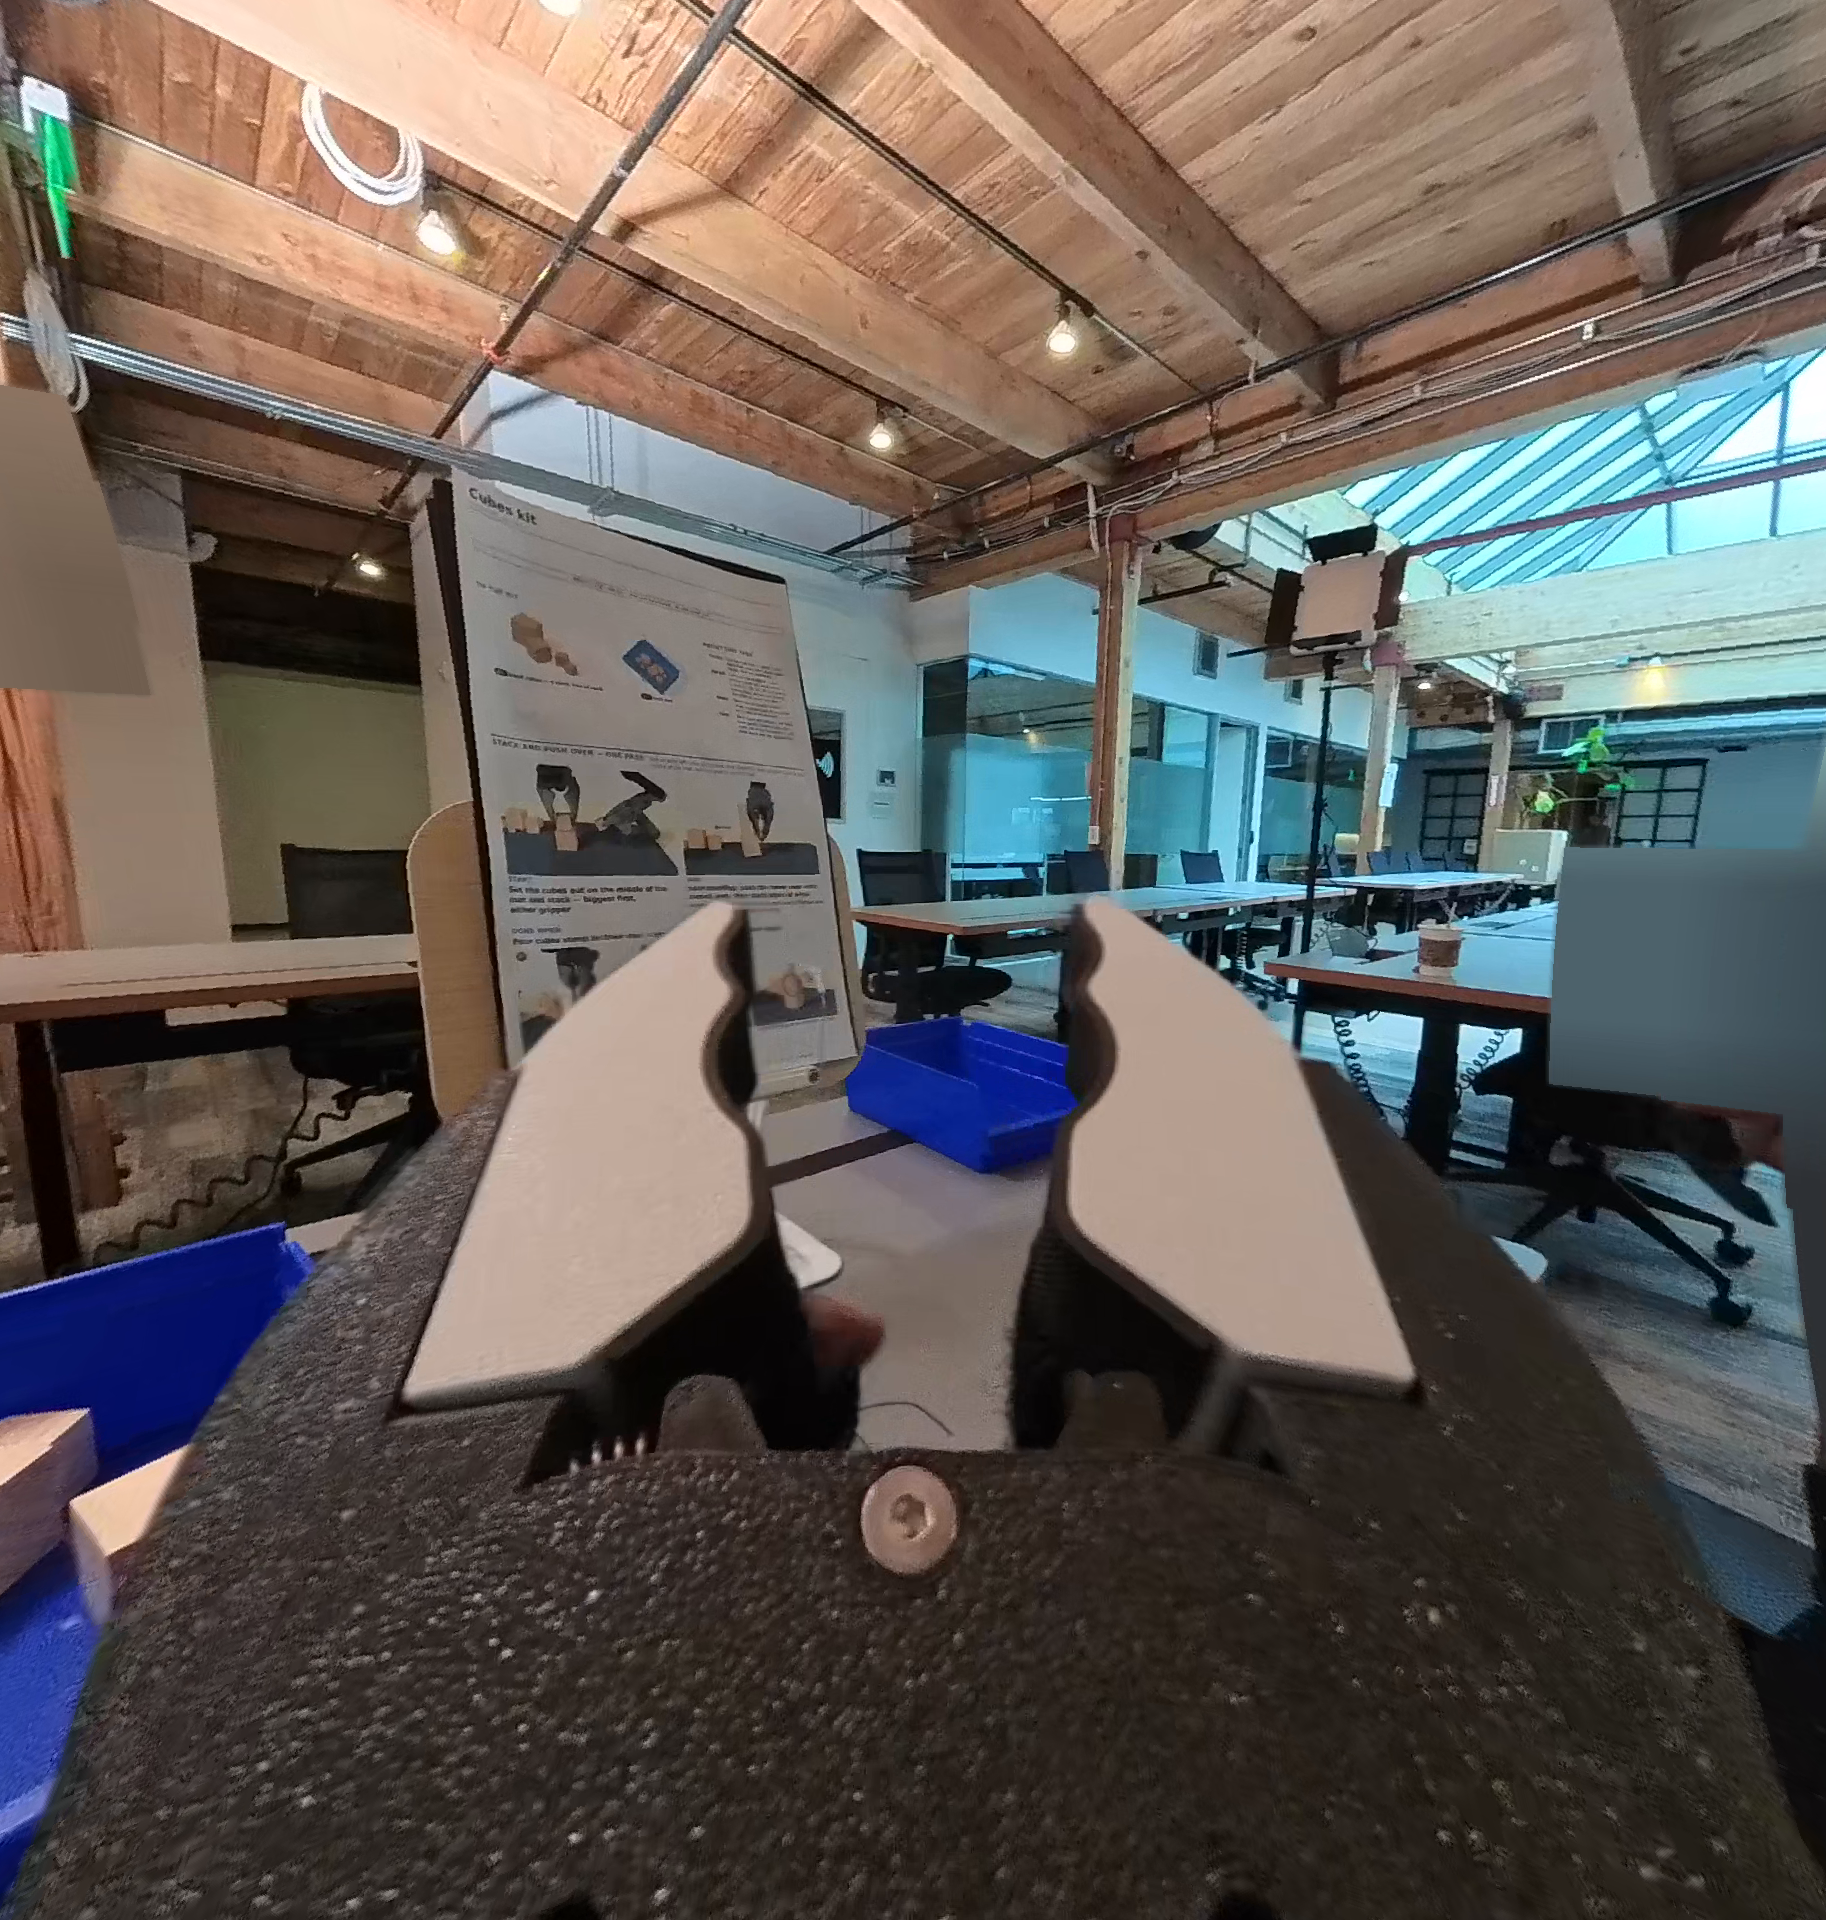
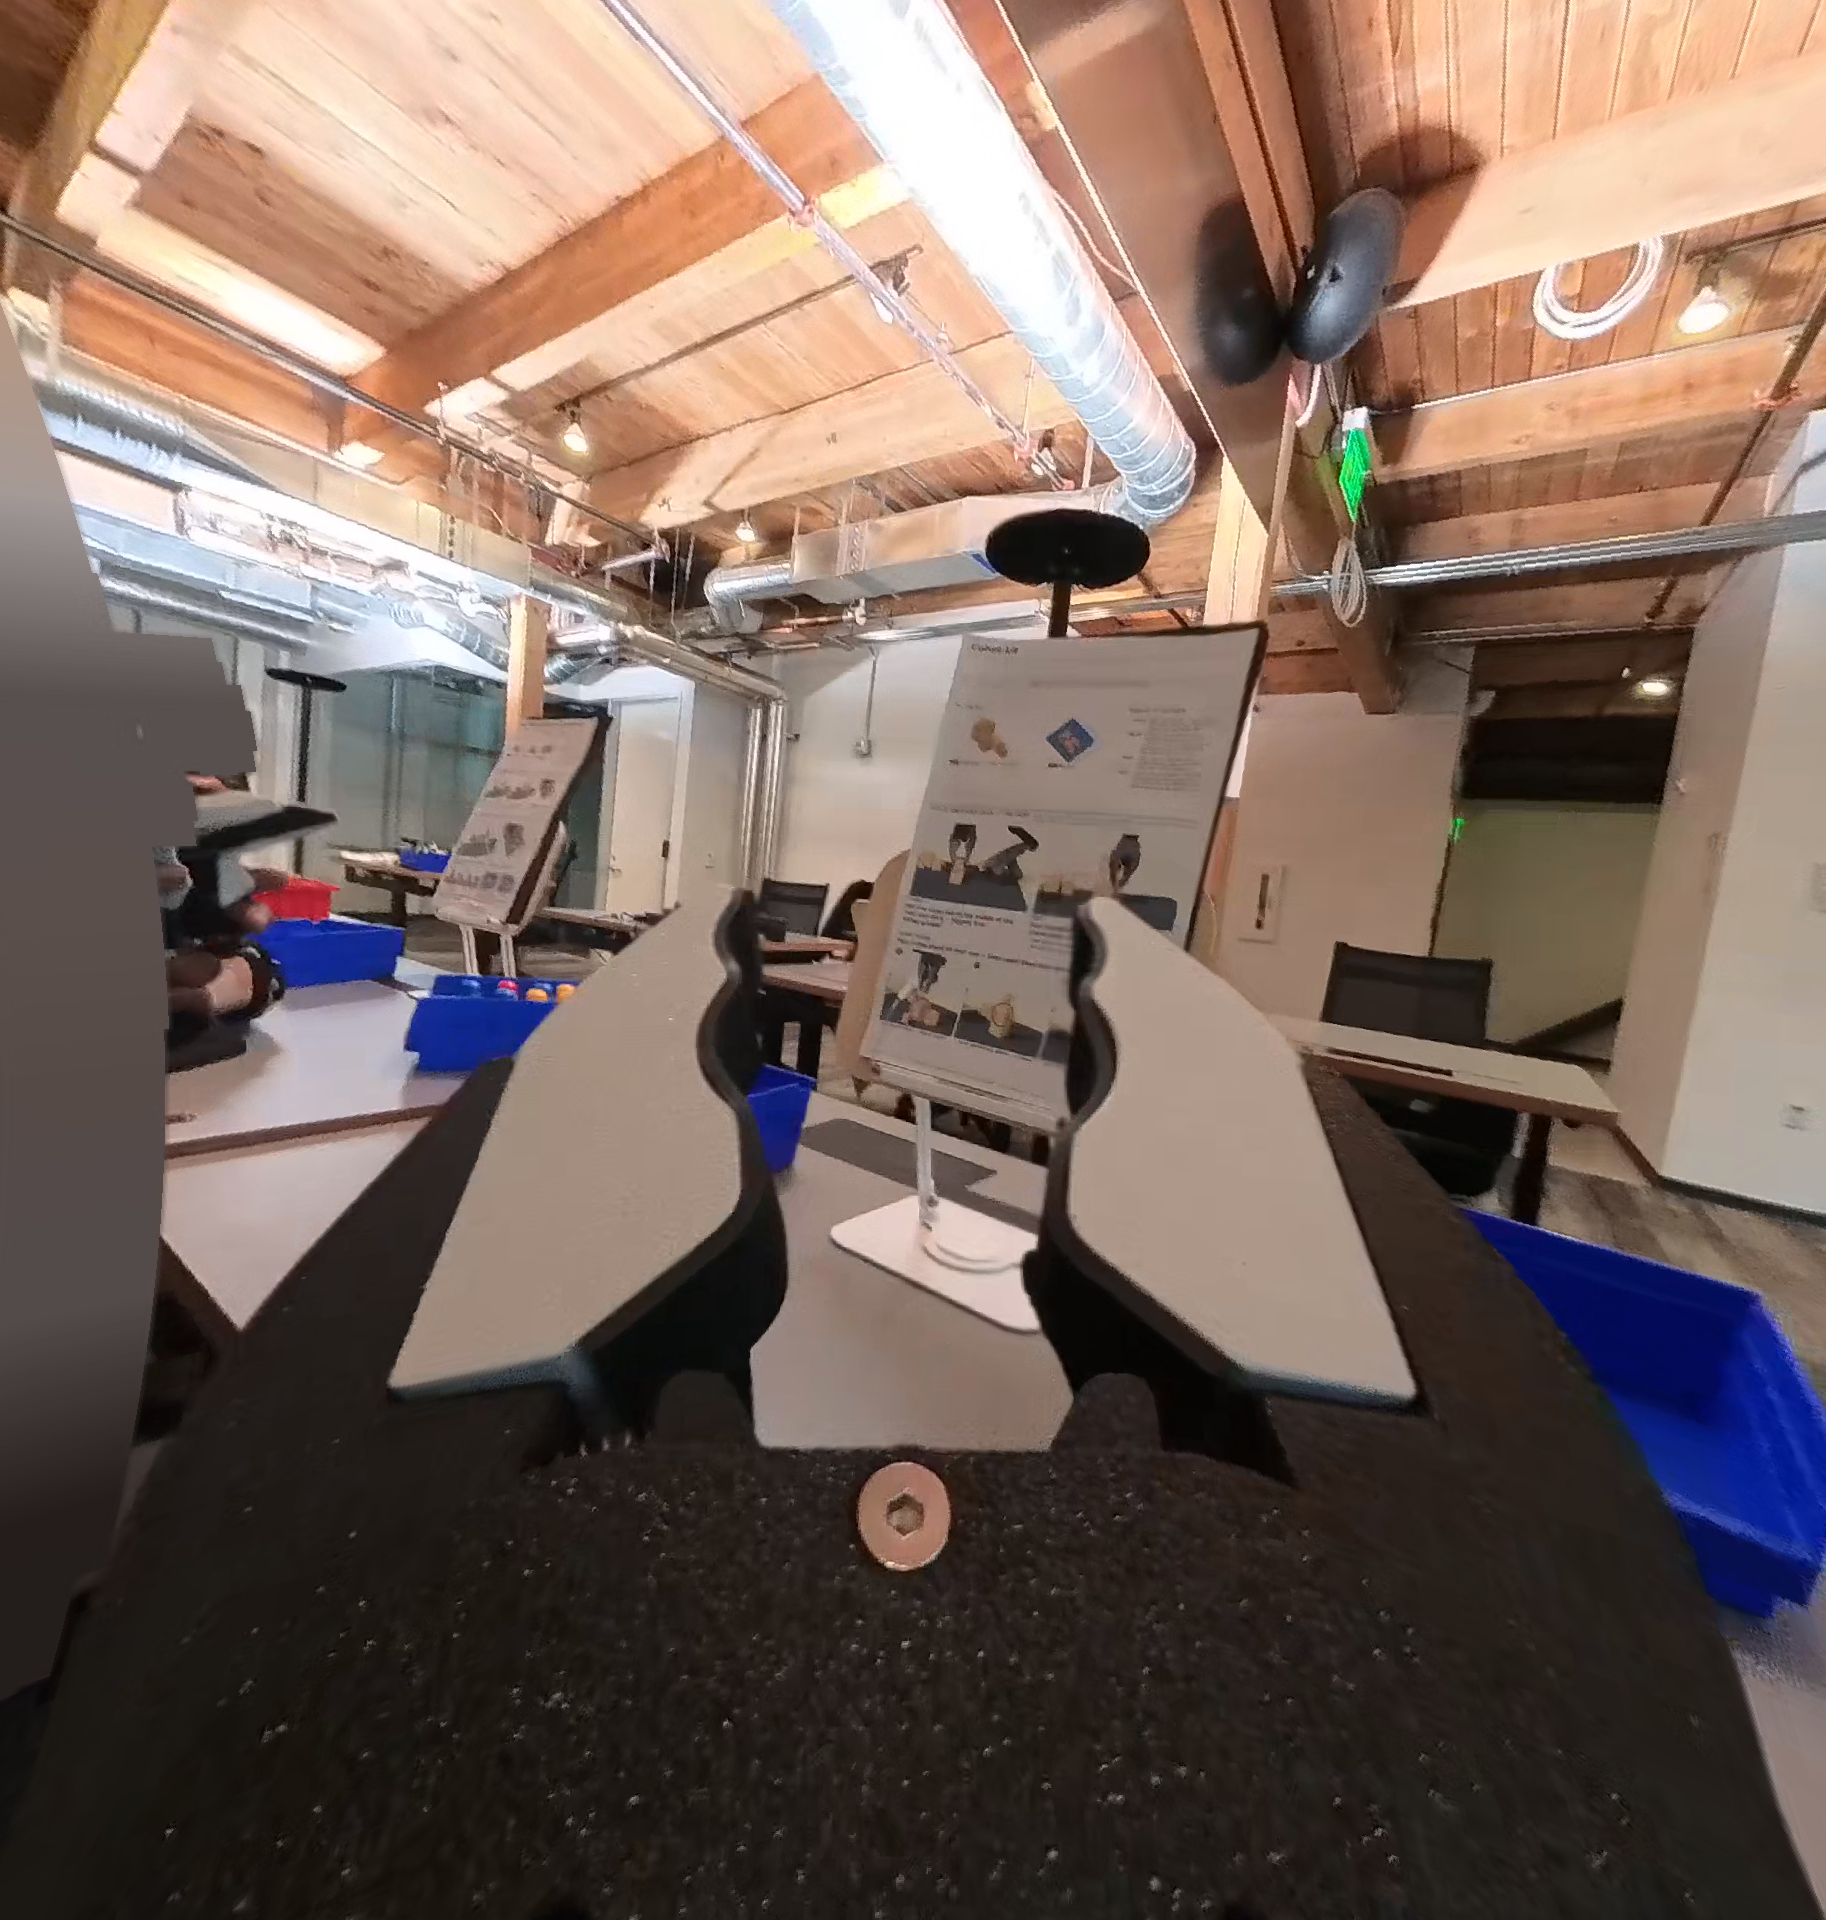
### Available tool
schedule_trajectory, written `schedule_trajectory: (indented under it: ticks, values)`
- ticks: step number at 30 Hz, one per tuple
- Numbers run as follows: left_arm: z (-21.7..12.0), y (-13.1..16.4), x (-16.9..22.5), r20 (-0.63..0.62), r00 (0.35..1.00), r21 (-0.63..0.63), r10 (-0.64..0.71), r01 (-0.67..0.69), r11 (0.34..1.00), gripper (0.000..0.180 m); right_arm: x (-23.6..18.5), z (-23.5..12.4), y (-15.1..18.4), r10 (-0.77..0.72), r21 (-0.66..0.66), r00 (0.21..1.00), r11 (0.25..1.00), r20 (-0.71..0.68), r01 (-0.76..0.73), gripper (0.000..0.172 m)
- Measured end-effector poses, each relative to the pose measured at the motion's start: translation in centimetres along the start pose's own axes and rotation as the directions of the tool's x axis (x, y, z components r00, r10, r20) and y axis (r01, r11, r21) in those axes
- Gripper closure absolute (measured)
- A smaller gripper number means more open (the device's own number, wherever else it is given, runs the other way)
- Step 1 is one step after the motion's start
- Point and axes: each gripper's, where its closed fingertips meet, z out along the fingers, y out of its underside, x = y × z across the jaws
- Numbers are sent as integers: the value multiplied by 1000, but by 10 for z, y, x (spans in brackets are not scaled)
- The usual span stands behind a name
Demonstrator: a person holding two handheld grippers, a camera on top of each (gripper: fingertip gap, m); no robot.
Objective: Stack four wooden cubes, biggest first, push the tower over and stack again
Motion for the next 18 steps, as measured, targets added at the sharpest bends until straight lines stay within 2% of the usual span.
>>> schedule_trajectory:
  ticks: [3, 10, 18]
  values:
    - [1, 3, 0, 17, 1000, -35, 17, -16, 999, 94, -3, 1, 3, -33, -55, 999, 998, -25, 31, 93]
    - [3, 7, 6, 16, 999, -91, 44, -42, 995, 35, -14, 4, 11, -38, -119, 999, 992, 20, 40, 67]
    - [-1, 0, 8, 5, 999, -57, 49, -49, 997, 34, -15, 2, 10, -38, -127, 999, 991, 19, 40, 49]
